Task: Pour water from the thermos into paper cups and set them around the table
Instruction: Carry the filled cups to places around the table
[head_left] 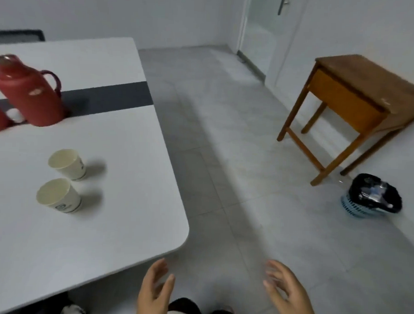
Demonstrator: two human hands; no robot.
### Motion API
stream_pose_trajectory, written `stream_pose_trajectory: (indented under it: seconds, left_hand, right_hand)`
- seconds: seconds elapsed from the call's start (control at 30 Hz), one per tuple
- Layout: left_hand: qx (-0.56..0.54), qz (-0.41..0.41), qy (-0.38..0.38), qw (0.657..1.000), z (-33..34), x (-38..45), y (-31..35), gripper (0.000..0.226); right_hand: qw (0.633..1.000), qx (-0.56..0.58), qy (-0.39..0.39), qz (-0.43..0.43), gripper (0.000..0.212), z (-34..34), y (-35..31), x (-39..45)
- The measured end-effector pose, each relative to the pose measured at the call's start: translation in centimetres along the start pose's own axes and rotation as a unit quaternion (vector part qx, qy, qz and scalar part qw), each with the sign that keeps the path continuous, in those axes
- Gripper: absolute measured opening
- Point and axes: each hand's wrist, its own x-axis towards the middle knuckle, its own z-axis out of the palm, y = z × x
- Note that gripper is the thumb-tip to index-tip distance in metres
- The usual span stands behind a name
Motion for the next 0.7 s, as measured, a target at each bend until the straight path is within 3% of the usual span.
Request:
stream_pose_trajectory:
  seconds: [0.1, 0.23, 0.4, 0.7]
  left_hand:
    - [-0.022, -0.014, 0.083, 0.996, 0.5, 1.1, 0.5, 0.035]
    - [-0.068, -0.034, 0.186, 0.98, -0.2, 4.1, 0.0, 0.038]
    - [-0.094, -0.057, 0.285, 0.952, -1.7, 7.8, 0.1, 0.033]
    - [-0.114, -0.038, 0.393, 0.912, -5.5, 15.2, 2.6, 0.043]
  right_hand:
    - [0.998, -0.021, -0.059, -0.016, 0.086, 0.1, -1.1, 5.8]
    - [0.986, -0.043, -0.156, -0.038, 0.091, 3.5, -1.9, 12.1]
    - [0.964, -0.06, -0.256, -0.049, 0.054, 10.6, -4.2, 17.1]
    - [0.878, -0.088, -0.455, -0.122, 0.039, 24.2, -13.2, 24.4]
